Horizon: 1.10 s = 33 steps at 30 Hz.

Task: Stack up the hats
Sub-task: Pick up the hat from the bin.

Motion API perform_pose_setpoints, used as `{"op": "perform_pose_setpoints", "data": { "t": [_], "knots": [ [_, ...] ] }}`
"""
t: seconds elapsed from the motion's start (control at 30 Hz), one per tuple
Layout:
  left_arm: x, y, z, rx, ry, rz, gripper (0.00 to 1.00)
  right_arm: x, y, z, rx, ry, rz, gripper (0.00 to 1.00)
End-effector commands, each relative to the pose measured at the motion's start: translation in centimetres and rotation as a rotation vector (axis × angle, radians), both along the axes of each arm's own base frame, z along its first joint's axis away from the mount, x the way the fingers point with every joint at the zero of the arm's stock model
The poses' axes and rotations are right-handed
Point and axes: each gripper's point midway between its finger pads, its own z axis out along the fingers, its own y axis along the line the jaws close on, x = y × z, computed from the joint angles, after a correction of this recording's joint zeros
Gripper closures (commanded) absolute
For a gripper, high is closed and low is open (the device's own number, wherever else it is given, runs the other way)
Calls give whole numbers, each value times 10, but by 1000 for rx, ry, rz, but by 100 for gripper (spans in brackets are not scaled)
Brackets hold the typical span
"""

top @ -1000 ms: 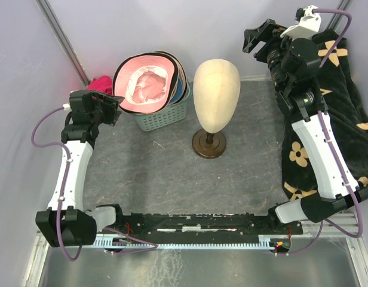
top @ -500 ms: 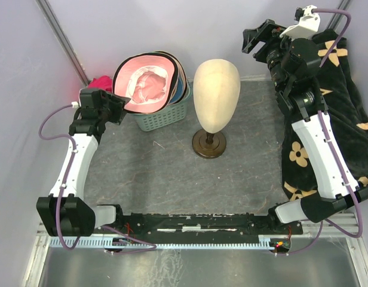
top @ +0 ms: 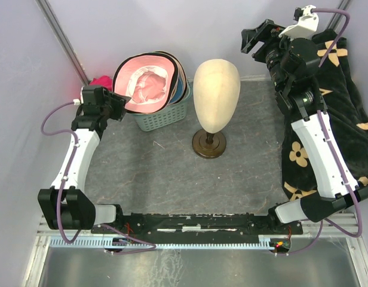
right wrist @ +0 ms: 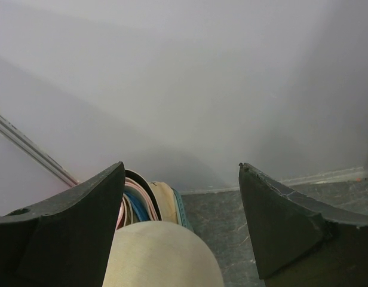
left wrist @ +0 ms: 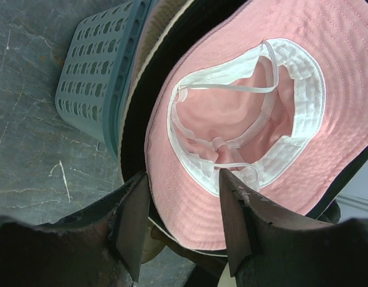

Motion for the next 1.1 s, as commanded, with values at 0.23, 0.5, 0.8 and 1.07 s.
{"op": "perform_pose_setpoints", "data": {
  "t": [0.23, 0.5, 0.8, 1.07],
  "knots": [
    [18, -9, 23, 48, -88, -42, 62, -10, 9, 26, 26, -68, 51, 16],
    [19, -14, 8, 100, -58, -69, 71, -15, 14, 28, 22, -75, 71, 17],
    [21, -15, 3, 195, -41, -102, 97, -19, 23, 32, 6, -82, 113, 18],
    [24, -9, 39, 365, -93, -92, 97, -24, 47, 34, -59, -85, 202, 20]
  ]
}}
